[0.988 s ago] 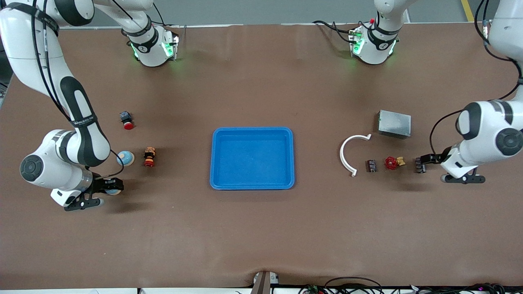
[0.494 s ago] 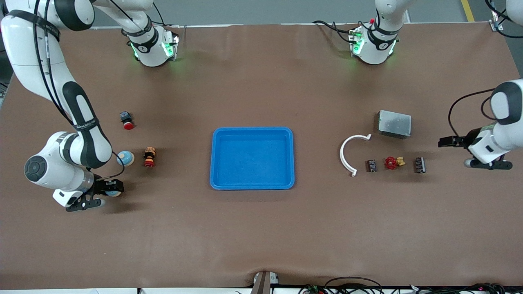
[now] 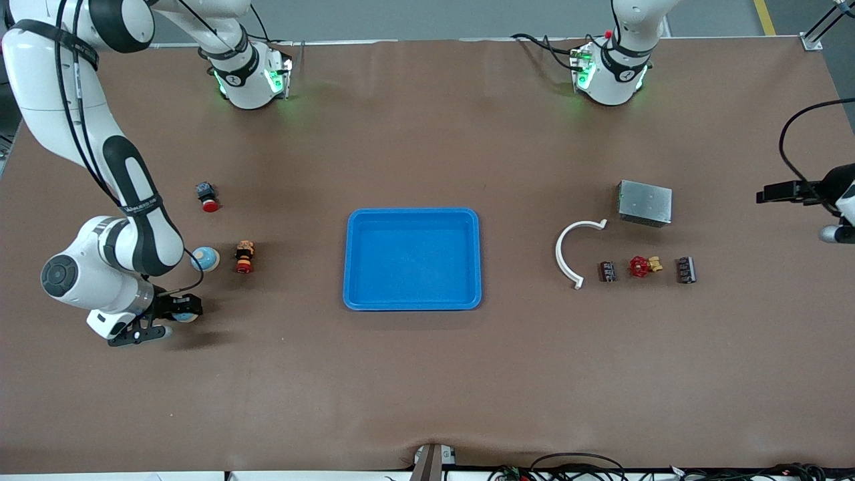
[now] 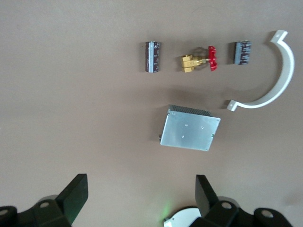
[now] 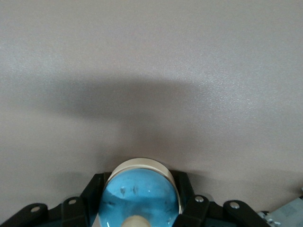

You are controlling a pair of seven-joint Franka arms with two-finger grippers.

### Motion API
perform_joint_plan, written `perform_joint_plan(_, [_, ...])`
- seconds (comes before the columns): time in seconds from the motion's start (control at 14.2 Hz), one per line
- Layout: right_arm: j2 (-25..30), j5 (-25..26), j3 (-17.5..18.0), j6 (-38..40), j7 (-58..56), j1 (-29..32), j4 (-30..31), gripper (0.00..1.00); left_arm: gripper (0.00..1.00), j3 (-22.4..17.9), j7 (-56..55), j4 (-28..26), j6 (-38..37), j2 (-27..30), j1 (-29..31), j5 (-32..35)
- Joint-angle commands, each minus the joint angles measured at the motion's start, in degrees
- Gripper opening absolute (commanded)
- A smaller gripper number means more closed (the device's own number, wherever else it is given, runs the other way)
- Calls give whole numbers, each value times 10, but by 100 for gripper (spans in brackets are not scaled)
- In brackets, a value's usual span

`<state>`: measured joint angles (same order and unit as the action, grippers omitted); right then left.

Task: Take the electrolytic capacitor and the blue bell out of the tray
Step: 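Hold the bell with the right gripper while the left arm returns to rest, then lower the bell onto the table with the right gripper and release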

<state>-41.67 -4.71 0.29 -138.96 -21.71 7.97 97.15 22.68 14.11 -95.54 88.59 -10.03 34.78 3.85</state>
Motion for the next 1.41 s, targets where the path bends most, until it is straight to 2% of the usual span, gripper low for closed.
perform_joint_plan(0.0, [-10, -11, 11, -10, -13, 13, -2, 0, 100, 17, 4, 18, -23, 31, 8, -36])
perform_joint_plan(0.28, [-10, -11, 11, -11, -13, 13, -2, 0, 100, 34, -6, 19, -33, 69, 7, -60])
perform_joint_plan(0.35, [-10, -12, 11, -11, -11, 14, -3, 14, 100, 44, -28, 19, -41, 76, 7, -60])
perform_joint_plan(0.42, [-10, -15, 11, -11, -11, 15, -4, 99, 100, 55, -48, 21, -42, 77, 7, -61])
perform_joint_plan(0.78, [-10, -28, 11, -9, -11, 13, -5, 100, 100, 105, -120, 49, -42, 78, 7, -66])
perform_joint_plan(0.99, [-8, -28, 12, -7, -6, 9, -6, 100, 100, 113, -140, 53, -39, 73, 5, -74])
perform_joint_plan(1.13, [-8, -28, 12, -4, -6, 7, -6, 100, 100, 93, -141, 52, -37, 71, -37, -71])
perform_joint_plan(1.34, [-7, -28, 12, -5, -5, 6, -6, 100, 100, 12, -146, 52, -37, 71, -114, -72])
